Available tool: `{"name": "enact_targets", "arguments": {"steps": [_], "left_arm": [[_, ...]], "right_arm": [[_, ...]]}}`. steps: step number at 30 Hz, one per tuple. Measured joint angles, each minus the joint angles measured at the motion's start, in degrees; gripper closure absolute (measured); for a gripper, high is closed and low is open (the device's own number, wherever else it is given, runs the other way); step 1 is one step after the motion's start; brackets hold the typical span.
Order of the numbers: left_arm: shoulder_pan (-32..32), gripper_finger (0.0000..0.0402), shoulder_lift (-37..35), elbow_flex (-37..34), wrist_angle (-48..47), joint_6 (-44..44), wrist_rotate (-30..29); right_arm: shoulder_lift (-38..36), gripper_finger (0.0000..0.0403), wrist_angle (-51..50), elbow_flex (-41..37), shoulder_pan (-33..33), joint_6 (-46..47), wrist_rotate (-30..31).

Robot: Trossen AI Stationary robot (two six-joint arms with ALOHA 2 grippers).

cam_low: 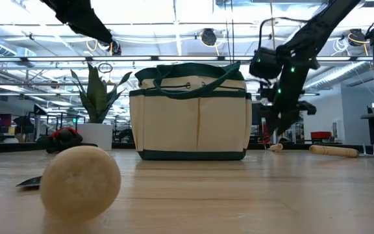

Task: Pick & Place Garden tools in Gardening bag
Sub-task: Put the light brown hand rake into the gardening bag

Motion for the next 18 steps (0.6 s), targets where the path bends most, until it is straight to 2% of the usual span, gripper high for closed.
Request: {"name": "enact_targets", "arguments": {"steps": [6, 18], "left_arm": [[0.0, 0.0234, 0.0, 0.0, -0.1, -0.3, 0.0], [0.0, 0.0234, 0.0, 0.0, -0.1, -0.4, 0.6]], "right_arm": [[3.4, 0.0273, 2.8, 0.0, -0.7, 2.7, 0.0], [3.4, 0.0273, 4.2, -0.6, -2.0, 3.9, 0.0]]}}
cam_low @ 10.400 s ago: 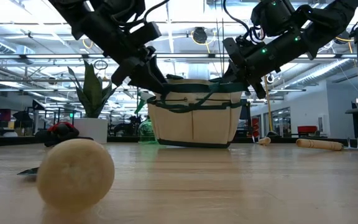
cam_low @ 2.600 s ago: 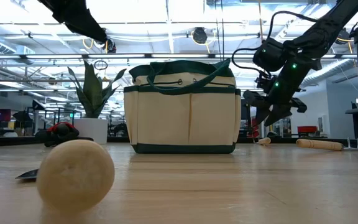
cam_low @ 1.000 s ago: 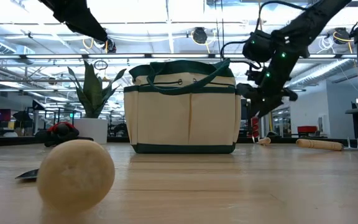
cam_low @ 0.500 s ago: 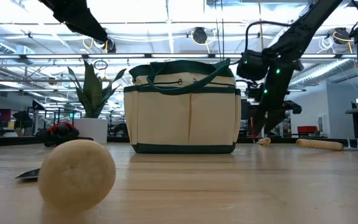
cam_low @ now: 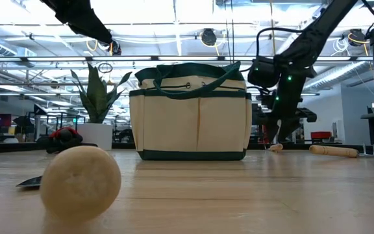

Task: Pick & Place Garden tools in Gardening bag
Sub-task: Put the light brown hand rake into the gardening bag

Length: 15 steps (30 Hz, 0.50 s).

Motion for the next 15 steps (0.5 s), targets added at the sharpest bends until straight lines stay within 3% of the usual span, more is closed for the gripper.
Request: {"name": "enact_targets", "arguments": {"steps": [10, 15], "left_arm": [[0.0, 0.0234, 0.0, 0.0, 0.0, 0.0, 0.0], [0.0, 0.0234, 0.0, 0.0, 0.0, -0.2, 0.0]], "right_arm": [[0.0, 0.0273, 4.2, -4.7, -0.3, 3.2, 0.0], [0.0, 0.0273, 7.7, -6.7, -0.4, -2.1, 0.0]]}}
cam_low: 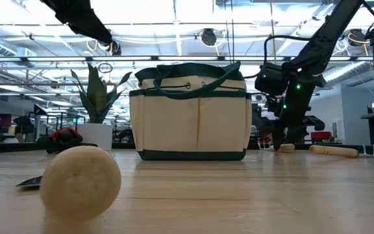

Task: Pick & Place Garden tools in Gardening bag
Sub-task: Put the light brown hand rake into the gardening bag

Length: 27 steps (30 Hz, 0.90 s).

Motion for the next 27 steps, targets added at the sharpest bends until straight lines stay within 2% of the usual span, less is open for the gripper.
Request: {"name": "enact_targets", "arguments": {"steps": [5, 10, 20, 27], "left_arm": [[0.0, 0.0234, 0.0, 0.0, 0.0, 0.0, 0.0], [0.0, 0.0234, 0.0, 0.0, 0.0, 0.0, 0.0], [0.0, 0.0234, 0.0, 0.0, 0.0, -0.2, 0.0], [0.0, 0.0234, 0.0, 0.0, 0.0, -0.2, 0.0]], "right_arm": [[-0.1, 0.0291, 0.5, -1.3, 0.0, -4.2, 0.1], [-0.2, 0.0341, 0.5, -1.7, 0.0, -5.7, 0.0], [-0.2, 0.0344, 4.7, -1.9, 0.0, -12.6, -0.2], [-5.7, 0.0344, 5.3, -2.0, 1.6, -16.8, -0.2]]}}
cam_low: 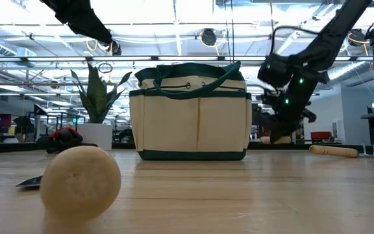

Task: Pick & Place Garden tools in Gardening bag
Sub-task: Put the light brown hand rake into the gardening bag

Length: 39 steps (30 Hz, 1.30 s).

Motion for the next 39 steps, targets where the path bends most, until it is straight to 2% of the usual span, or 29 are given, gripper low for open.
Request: {"name": "enact_targets", "arguments": {"steps": [8, 13, 17, 22, 26, 39], "left_arm": [[0.0, 0.0234, 0.0, 0.0, 0.0, 0.2, 0.0], [0.0, 0.0234, 0.0, 0.0, 0.3, 0.3, -0.1], [0.0, 0.0234, 0.0, 0.0, 2.1, 0.4, -0.1], [0.0, 0.0234, 0.0, 0.0, 5.2, 3.0, -0.1], [0.0, 0.0234, 0.0, 0.0, 6.8, 3.8, -0.1], [0.0, 0.0234, 0.0, 0.0, 6.2, 3.5, -0.1]], "right_arm": [[-10.8, 0.0344, 2.0, 0.0, 8.7, -6.4, 3.5], [-14.9, 0.0344, 11.5, 0.1, 17.1, -13.4, 7.5], [-15.1, 0.0344, 16.9, 2.4, 23.7, -20.4, 11.1], [-12.2, 0.0344, 17.2, 9.6, 30.3, -27.5, 14.8], [-8.3, 0.0344, 17.4, 15.3, 33.9, -32.0, 15.2], [7.1, 0.0344, 17.2, 26.7, 38.3, -42.3, 15.6]]}}
